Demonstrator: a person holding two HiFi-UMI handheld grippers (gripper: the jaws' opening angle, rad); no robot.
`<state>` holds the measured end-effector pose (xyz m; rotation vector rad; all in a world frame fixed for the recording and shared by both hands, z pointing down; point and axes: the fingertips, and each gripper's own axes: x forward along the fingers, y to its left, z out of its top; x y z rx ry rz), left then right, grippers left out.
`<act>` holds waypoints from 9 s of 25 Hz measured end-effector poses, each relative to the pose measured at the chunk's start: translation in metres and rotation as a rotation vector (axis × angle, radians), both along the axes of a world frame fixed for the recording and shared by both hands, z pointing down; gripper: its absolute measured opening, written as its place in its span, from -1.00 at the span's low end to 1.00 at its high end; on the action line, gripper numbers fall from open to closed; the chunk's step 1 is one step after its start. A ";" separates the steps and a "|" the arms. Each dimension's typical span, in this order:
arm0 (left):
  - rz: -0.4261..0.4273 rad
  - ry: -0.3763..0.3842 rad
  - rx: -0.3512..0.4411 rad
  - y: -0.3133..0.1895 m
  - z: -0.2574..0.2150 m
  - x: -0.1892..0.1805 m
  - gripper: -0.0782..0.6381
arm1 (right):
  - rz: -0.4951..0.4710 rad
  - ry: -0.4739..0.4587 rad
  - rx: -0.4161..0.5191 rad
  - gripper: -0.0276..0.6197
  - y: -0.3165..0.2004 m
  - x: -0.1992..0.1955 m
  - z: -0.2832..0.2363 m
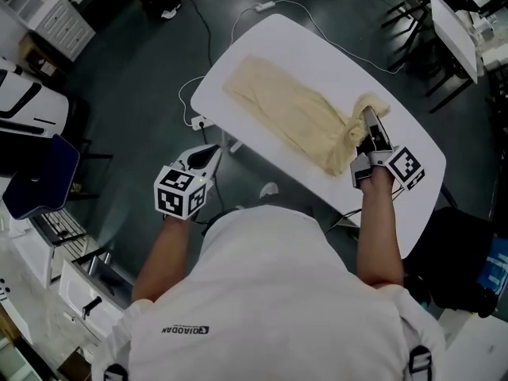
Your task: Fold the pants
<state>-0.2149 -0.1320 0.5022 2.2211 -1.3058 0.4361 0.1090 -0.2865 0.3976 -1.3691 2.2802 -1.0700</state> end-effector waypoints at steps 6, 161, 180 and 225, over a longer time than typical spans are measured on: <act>0.016 -0.007 0.007 -0.058 -0.007 0.007 -0.70 | -0.045 -0.023 0.002 -0.67 -0.023 -0.014 -0.007; 0.565 -0.130 -0.119 -0.233 0.061 0.074 -0.70 | 0.273 0.392 -0.601 -0.41 -0.028 0.052 0.296; 0.479 -0.132 -0.129 -0.228 0.060 0.057 -0.70 | 0.202 0.452 -0.728 -0.56 -0.031 0.043 0.323; 0.386 -0.016 -0.070 -0.249 0.044 -0.051 -0.70 | -0.028 0.314 -0.216 -0.81 -0.114 -0.170 0.097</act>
